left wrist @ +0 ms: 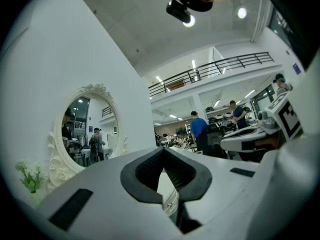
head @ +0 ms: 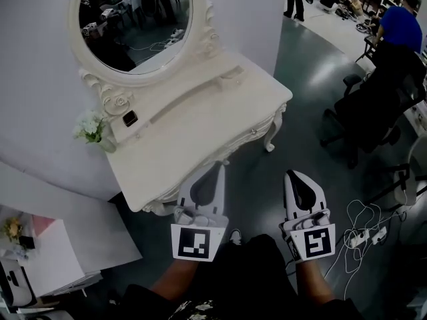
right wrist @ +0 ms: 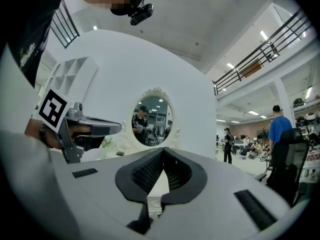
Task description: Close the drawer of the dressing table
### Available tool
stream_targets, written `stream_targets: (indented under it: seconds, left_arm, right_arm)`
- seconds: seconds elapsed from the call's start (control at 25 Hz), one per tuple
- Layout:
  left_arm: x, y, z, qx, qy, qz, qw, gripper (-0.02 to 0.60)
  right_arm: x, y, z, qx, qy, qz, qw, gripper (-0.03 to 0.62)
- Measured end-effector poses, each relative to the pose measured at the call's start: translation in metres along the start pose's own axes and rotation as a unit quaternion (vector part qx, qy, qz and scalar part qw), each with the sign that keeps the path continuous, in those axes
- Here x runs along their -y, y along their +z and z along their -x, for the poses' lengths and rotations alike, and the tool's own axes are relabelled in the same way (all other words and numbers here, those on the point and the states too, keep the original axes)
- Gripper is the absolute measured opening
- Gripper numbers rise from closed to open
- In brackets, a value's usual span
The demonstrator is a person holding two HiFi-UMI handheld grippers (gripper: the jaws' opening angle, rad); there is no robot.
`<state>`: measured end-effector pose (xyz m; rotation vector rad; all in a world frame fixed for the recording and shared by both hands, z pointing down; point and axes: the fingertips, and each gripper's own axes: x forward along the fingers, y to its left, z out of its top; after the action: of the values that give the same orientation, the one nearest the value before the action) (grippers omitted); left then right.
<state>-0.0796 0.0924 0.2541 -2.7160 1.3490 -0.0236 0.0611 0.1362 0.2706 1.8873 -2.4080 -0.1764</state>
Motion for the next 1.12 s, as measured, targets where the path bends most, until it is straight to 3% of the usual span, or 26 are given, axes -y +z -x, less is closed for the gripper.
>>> stream_targets:
  seconds: [0.28, 0.72, 1.12]
  left_arm:
    - [-0.012, -0.009, -0.015, -0.005, 0.002, -0.006, 1.0, 0.003]
    - [-0.042, -0.014, -0.049, -0.01, 0.033, -0.012, 0.9993, 0.003]
    - [-0.065, -0.018, -0.111, -0.022, 0.054, -0.008, 0.9983, 0.003]
  right_arm:
    - [0.009, -0.012, -0.02, -0.011, -0.003, -0.007, 1.0, -0.001]
    - [0.02, -0.019, -0.073, -0.005, 0.033, -0.005, 0.999, 0.0]
    - [0.054, -0.032, -0.136, -0.023, 0.053, -0.008, 0.998, 0.0]
